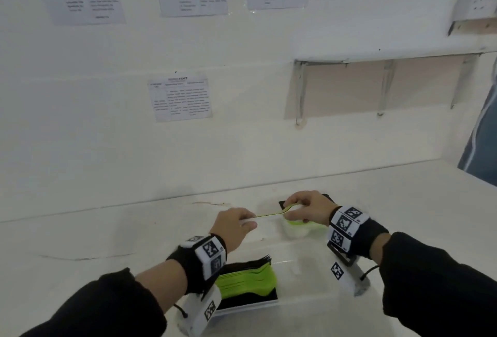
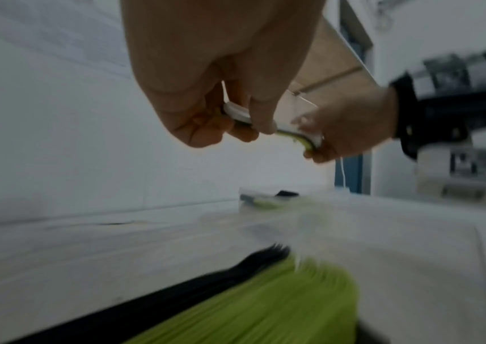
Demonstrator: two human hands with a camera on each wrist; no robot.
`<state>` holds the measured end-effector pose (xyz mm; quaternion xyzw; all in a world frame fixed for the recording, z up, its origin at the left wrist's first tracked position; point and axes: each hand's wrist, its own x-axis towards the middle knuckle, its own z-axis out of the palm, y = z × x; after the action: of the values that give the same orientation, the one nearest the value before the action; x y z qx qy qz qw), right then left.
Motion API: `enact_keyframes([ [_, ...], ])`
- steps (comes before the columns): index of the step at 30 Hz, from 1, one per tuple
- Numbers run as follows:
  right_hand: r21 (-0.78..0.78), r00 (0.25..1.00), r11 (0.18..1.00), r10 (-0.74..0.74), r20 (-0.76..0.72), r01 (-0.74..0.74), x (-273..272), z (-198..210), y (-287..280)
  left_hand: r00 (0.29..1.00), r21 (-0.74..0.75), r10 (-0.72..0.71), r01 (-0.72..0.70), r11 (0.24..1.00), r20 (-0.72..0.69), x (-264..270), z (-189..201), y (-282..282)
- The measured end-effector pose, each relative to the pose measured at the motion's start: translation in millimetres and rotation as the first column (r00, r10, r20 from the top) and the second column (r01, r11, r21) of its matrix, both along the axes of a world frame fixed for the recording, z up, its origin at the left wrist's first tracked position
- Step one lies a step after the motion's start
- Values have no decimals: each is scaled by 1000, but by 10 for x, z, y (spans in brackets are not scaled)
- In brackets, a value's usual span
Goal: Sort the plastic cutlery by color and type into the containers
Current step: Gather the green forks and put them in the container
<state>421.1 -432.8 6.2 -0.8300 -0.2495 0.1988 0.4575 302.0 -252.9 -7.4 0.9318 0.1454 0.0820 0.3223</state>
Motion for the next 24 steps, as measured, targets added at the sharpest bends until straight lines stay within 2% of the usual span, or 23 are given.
enact_keyframes([
  [2, -109, 988, 989, 109, 112, -96, 109, 26, -86, 999, -3, 11, -11, 1000, -37, 149, 70, -75],
  [5, -202, 954, 965, 209, 216, -166, 261, 39, -151, 999, 7, 10, -10, 1000, -53, 371, 134, -184],
  [8, -273, 925, 944, 262, 276, -186, 417, 24, -177, 1000, 16, 26, -26, 1000, -9, 603, 132, -293],
  [12, -428, 839, 879, 387, 382, -211, 663, 23, -235, 1000, 32, 28, -28, 999, 9, 911, 98, -452],
  [15, -476, 828, 853, 416, 375, -213, 814, 49, -275, 998, 8, 53, -53, 999, 30, 1099, 64, -538],
  [19, -617, 760, 769, 498, 417, -166, 933, 48, -241, 996, -34, 89, -90, 995, -16, 1297, 12, -636],
  [22, -692, 743, 711, 529, 411, -123, 1000, -11, -223, 995, 25, 21, -18, 1000, -100, 1379, -7, -619],
  [24, -740, 745, 660, 556, 368, -128, 1043, -51, -230, 976, 49, -52, 64, 997, -213, 1406, -31, -574],
])
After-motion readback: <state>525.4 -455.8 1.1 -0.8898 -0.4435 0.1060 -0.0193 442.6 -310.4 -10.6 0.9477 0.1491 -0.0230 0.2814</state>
